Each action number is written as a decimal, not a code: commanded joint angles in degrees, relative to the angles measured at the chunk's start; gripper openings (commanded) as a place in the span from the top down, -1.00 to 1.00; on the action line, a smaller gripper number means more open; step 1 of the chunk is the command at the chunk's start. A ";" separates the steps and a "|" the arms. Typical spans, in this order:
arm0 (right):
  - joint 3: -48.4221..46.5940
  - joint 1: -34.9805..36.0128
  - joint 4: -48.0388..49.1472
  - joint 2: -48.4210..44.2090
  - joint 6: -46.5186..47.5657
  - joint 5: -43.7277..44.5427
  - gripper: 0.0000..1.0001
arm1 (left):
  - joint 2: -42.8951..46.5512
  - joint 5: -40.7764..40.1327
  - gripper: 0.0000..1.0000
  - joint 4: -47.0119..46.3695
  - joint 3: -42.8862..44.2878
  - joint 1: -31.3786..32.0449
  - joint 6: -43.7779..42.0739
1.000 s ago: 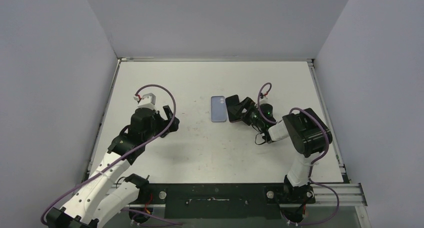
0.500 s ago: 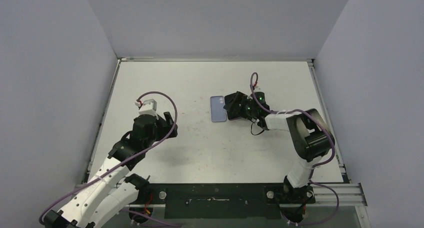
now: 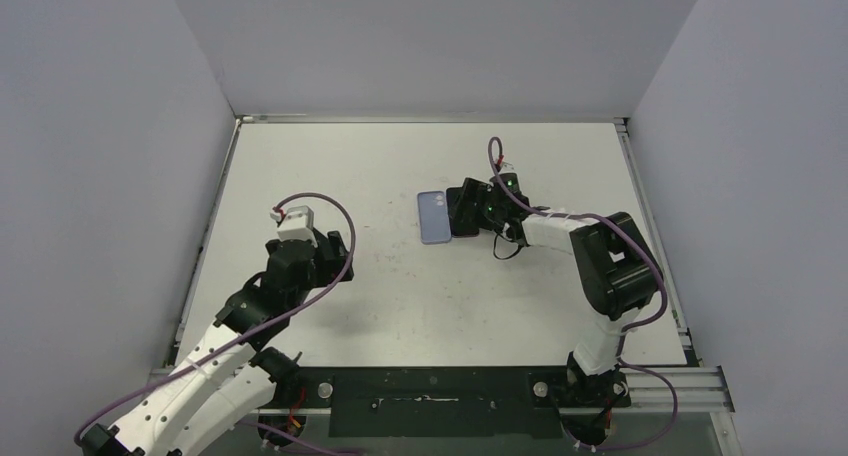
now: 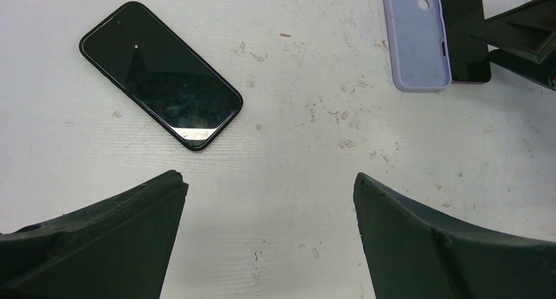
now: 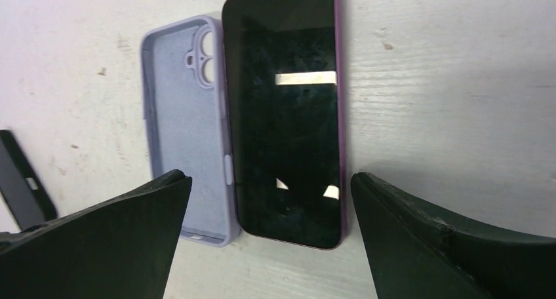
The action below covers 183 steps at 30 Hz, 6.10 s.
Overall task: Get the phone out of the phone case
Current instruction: Place the phone at the center of the board, then pick up the phone at the center of the board, then adjust the phone.
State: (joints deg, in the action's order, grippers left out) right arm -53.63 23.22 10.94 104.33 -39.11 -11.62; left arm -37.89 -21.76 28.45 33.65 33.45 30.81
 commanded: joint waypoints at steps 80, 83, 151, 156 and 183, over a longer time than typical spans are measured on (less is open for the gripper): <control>15.48 3.97 -14.33 -44.78 11.36 -7.39 -1.00 | -50.82 16.38 0.41 -7.02 13.43 -20.42 12.71; 14.40 10.91 -11.98 -40.97 9.79 -2.42 -1.00 | -47.48 20.93 0.51 -8.95 12.58 -19.70 11.14; 24.39 11.63 -5.05 -43.63 6.69 -0.02 -1.00 | -58.86 12.05 -0.95 1.24 22.03 -2.46 16.07; 23.90 11.67 -4.73 -42.81 6.68 -0.53 -1.00 | -61.22 9.08 -0.95 2.58 21.99 -1.02 15.21; 19.61 20.39 14.45 -22.54 -2.15 -7.20 -0.94 | -47.54 25.90 0.63 -9.05 13.84 0.74 25.78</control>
State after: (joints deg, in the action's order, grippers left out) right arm -31.79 42.92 16.62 79.61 -37.93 -16.32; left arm -88.90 -2.66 24.71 48.66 33.82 51.94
